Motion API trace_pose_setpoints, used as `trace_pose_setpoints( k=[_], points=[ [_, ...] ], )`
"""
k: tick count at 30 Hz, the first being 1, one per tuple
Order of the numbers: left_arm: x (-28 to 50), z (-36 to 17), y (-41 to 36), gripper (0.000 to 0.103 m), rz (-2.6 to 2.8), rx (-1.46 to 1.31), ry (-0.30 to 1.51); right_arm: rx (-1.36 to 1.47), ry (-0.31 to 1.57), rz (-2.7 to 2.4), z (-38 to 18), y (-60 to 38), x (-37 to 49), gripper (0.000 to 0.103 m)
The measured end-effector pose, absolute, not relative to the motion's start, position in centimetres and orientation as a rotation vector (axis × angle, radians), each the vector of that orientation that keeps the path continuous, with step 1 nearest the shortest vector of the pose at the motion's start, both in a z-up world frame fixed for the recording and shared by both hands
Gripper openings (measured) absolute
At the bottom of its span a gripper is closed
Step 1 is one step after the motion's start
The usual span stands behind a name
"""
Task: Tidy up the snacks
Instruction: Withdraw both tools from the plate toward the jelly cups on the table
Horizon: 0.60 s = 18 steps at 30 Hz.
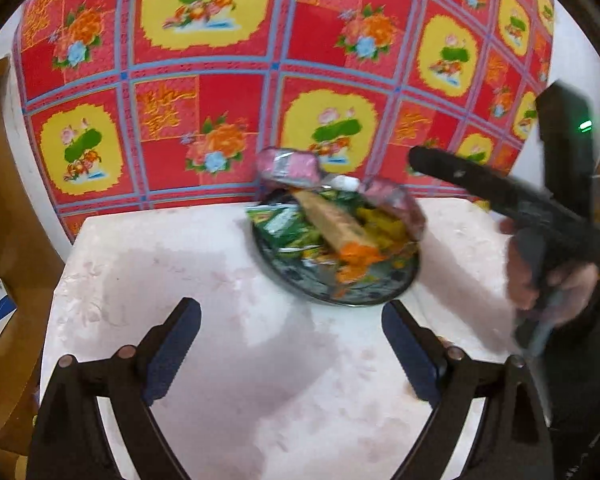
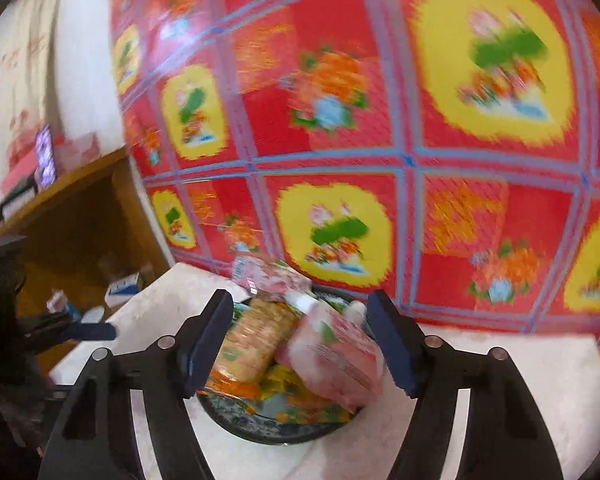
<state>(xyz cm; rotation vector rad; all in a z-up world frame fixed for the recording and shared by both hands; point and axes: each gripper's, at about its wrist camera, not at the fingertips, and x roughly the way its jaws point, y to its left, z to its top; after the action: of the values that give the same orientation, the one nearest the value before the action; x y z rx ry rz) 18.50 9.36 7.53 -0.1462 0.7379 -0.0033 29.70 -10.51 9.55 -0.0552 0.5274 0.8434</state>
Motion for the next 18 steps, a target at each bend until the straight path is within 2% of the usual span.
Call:
trace_pose_setpoints(
  k=[5,11,18],
  points=[
    [19.0,5.9,11.3,0.095,0.002,-0.222,0.701,-0.290,0.535,0.892,10.3,-5.7,28.3,0.072],
    [17.9,5.3,10.1,0.095,-0.034,-0.182,0.737,-0.244,0.707,0.840,7.9,-7.8,25.5,0.071],
    [14.4,4.4,5.9,0.095,-0.123,-0.186,0.791,-0.249,0.806,0.786,4.7,-12.4,19.6,0.068]
  ],
)
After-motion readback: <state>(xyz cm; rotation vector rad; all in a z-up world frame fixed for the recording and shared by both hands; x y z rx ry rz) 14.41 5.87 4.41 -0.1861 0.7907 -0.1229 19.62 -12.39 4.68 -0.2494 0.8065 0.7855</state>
